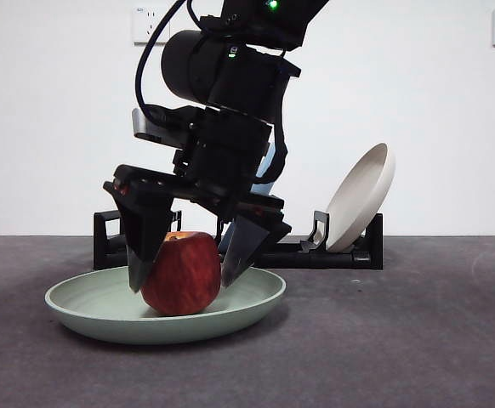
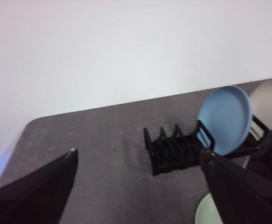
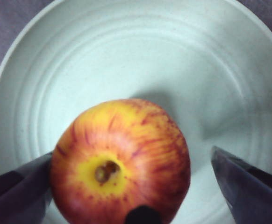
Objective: Take the green plate from the plate rack,put the plate on the table,take the apple from the table,put the apple in the plate
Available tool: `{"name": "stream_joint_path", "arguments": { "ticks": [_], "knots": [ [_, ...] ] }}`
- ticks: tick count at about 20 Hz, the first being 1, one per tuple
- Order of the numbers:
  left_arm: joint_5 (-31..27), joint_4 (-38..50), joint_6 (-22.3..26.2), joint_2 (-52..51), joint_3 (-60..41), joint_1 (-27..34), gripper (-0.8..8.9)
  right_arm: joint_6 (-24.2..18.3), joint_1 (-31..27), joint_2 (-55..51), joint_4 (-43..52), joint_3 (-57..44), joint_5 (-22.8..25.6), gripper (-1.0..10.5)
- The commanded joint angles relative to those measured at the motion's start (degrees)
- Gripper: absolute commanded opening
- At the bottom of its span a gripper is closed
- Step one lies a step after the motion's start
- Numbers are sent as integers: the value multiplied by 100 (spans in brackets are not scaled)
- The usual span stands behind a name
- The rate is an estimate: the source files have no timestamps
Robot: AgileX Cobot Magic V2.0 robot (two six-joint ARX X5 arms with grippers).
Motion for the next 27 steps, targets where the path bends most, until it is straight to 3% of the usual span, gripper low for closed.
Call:
{"name": "stream_joint_path", "arguments": {
  "ticks": [1, 10, 15, 19, 22, 23, 27],
  "knots": [
    [282, 37, 4, 52, -20, 11, 436, -7, 28, -247, -13, 28, 11, 536],
    [994, 426, 96, 680, -20, 11, 435, -9, -50, -1580, -350, 28, 50, 532],
    [1604, 796, 546, 1266, -20, 13, 426, -9, -254, -2361, -627, 28, 243, 496],
    [1991, 1034, 680, 1759, -20, 15, 270, -17, -472, -2885, -1095, 28, 638, 261],
    [2000, 1255, 765, 2234, -20, 17, -19, -144, -758, -3353, -1563, 28, 645, 54],
    [2000, 1274, 833, 2361, -20, 17, -9, -197, -866, -3484, -1681, 28, 645, -8],
    [2006, 1207, 933, 2638, -74, 210, -9, -203, -1244, -3875, -1784, -140, 627, -16]
  ]
}}
